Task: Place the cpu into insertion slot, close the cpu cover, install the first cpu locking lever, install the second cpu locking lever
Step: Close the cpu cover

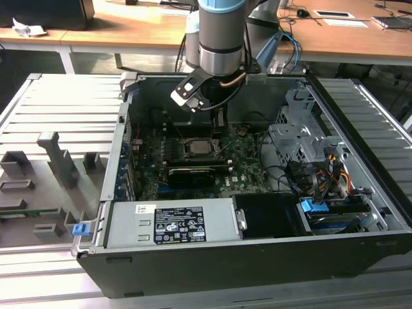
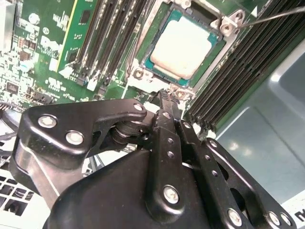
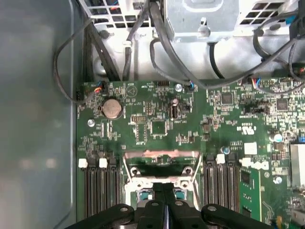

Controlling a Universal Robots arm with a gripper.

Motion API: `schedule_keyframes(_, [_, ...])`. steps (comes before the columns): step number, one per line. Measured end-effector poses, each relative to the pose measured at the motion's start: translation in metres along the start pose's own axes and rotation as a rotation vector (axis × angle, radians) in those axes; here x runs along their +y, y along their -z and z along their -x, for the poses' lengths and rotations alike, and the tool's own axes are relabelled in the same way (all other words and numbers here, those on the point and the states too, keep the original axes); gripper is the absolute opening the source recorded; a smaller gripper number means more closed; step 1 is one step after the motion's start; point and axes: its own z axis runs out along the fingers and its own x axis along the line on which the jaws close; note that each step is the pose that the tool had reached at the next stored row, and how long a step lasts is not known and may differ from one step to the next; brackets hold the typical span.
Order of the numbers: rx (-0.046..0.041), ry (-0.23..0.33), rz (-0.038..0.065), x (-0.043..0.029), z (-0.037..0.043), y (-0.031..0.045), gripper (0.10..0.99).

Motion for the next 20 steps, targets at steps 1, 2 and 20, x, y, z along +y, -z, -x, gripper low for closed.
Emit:
schedule_keyframes(1, [-0.0001,0.000,0.000,0.0029,-0.0001,-0.0002,0.106])
schedule_keyframes(2, [-0.0001,0.000,-0.001,0.0046,-0.0001,-0.0003,0.106])
schedule_keyframes(20, [-0.0002,0.000,-0.001,0.0246,-0.0014,0.0305,0.106])
